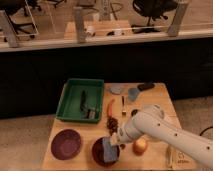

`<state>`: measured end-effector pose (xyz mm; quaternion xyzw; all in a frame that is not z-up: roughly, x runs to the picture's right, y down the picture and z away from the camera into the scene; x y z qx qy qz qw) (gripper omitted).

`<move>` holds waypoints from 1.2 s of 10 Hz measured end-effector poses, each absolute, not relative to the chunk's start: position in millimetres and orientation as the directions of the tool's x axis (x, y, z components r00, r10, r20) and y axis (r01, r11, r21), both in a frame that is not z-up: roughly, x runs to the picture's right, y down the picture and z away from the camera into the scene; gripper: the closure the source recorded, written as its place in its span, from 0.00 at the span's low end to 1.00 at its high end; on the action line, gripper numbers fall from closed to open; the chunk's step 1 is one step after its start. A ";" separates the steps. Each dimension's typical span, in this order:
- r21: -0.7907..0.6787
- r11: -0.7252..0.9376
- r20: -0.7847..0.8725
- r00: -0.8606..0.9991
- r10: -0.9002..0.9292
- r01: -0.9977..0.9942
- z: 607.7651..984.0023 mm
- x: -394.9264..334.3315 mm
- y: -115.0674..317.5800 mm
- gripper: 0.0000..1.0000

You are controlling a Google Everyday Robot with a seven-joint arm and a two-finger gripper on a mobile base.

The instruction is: Wipe red bowl with sponge

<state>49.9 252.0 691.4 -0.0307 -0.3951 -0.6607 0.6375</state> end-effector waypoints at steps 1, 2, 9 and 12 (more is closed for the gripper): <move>0.477 0.131 0.547 -0.177 -0.818 0.869 694.7 52.1 248.8 0.82; 0.477 0.130 0.546 -0.177 -0.819 0.869 700.6 50.3 240.4 0.82; 0.530 0.060 0.530 -0.275 -0.802 0.846 720.9 3.7 227.3 0.82; 0.560 0.036 0.515 -0.314 -0.798 0.828 704.8 -0.9 246.7 0.82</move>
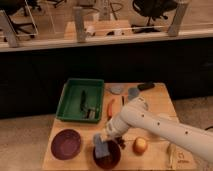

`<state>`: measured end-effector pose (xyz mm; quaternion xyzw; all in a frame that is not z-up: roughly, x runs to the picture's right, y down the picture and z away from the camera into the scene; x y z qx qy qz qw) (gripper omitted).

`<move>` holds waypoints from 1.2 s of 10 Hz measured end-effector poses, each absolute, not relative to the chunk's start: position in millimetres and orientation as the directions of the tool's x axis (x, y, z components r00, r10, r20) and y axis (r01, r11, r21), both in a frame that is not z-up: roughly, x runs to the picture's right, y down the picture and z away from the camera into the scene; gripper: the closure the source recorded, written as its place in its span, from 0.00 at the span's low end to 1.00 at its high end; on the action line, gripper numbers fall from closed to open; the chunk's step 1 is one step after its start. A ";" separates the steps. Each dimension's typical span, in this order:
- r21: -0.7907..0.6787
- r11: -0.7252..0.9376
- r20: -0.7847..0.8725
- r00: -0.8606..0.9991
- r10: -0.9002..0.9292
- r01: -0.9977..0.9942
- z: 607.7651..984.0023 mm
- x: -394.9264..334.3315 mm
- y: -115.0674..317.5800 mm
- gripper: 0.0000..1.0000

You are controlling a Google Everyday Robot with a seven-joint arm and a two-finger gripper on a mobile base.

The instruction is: Wipe red bowl with sponge

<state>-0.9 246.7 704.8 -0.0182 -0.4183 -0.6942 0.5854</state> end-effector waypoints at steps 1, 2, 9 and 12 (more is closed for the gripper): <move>0.562 0.030 0.512 -0.319 -0.797 0.827 697.0 -0.2 253.9 0.82; 0.562 0.031 0.511 -0.317 -0.799 0.826 692.2 1.3 257.6 0.82; 0.543 0.069 0.510 -0.263 -0.819 0.837 668.3 33.2 276.7 0.82; 0.506 0.086 0.530 -0.230 -0.816 0.859 666.1 50.3 278.9 0.82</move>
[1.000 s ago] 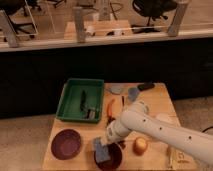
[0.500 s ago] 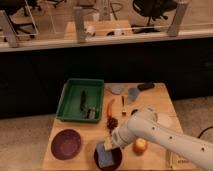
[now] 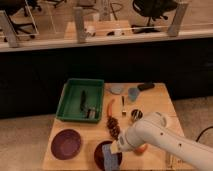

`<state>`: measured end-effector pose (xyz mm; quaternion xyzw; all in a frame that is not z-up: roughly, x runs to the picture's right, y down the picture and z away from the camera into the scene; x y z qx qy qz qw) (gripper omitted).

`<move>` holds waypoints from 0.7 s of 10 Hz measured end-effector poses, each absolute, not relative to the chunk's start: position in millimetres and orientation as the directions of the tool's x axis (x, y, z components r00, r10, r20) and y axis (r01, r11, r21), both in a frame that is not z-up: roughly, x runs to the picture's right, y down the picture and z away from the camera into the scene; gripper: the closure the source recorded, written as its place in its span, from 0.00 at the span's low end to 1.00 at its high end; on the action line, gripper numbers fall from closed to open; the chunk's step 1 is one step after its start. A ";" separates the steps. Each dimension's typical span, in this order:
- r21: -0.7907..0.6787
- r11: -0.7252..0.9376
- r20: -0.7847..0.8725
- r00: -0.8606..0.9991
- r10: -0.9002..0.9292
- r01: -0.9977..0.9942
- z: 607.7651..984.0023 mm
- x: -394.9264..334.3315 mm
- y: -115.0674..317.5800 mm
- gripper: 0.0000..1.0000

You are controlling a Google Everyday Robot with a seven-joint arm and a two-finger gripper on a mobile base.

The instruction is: Wipe red bowl with sponge

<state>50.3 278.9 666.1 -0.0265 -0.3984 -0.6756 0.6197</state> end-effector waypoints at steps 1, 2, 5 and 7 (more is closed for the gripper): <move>0.494 0.095 0.536 -0.216 -0.816 0.865 667.5 55.9 277.5 0.82; 0.485 0.099 0.542 -0.210 -0.814 0.869 671.1 56.8 273.8 0.82; 0.476 0.098 0.546 -0.207 -0.812 0.874 683.2 52.8 262.6 0.82; 0.487 0.082 0.536 -0.224 -0.814 0.870 687.2 41.8 255.0 0.82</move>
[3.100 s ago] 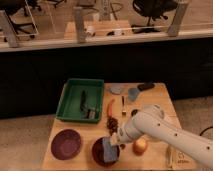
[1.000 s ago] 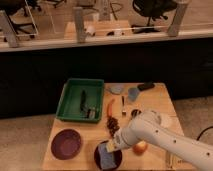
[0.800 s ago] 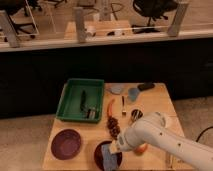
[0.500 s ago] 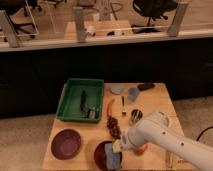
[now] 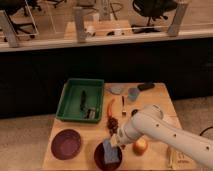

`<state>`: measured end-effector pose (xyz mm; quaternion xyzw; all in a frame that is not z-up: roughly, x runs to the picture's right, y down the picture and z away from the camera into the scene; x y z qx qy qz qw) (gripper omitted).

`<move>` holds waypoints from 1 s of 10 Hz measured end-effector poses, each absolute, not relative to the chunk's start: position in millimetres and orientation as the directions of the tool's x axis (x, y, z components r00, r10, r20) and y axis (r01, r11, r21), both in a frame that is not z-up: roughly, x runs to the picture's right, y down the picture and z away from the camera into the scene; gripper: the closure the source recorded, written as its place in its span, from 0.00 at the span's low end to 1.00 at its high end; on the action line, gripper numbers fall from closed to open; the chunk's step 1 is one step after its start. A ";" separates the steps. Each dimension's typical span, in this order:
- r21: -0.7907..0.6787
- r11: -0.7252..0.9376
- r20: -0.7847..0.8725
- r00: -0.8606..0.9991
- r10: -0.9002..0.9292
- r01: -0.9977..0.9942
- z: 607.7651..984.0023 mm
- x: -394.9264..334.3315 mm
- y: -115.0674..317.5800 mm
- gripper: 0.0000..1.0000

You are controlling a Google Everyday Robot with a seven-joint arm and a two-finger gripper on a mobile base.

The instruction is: Wipe red bowl with sponge

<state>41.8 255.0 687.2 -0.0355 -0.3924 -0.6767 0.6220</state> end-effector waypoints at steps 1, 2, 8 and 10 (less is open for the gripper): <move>0.498 0.070 0.529 -0.238 -0.815 0.864 687.5 34.3 252.0 0.82; 0.510 0.058 0.519 -0.253 -0.816 0.858 686.9 25.7 249.6 0.82; 0.586 -0.017 0.474 -0.360 -0.804 0.810 667.1 -14.2 257.7 0.82; 0.595 -0.024 0.478 -0.377 -0.793 0.804 661.1 -16.9 269.6 0.82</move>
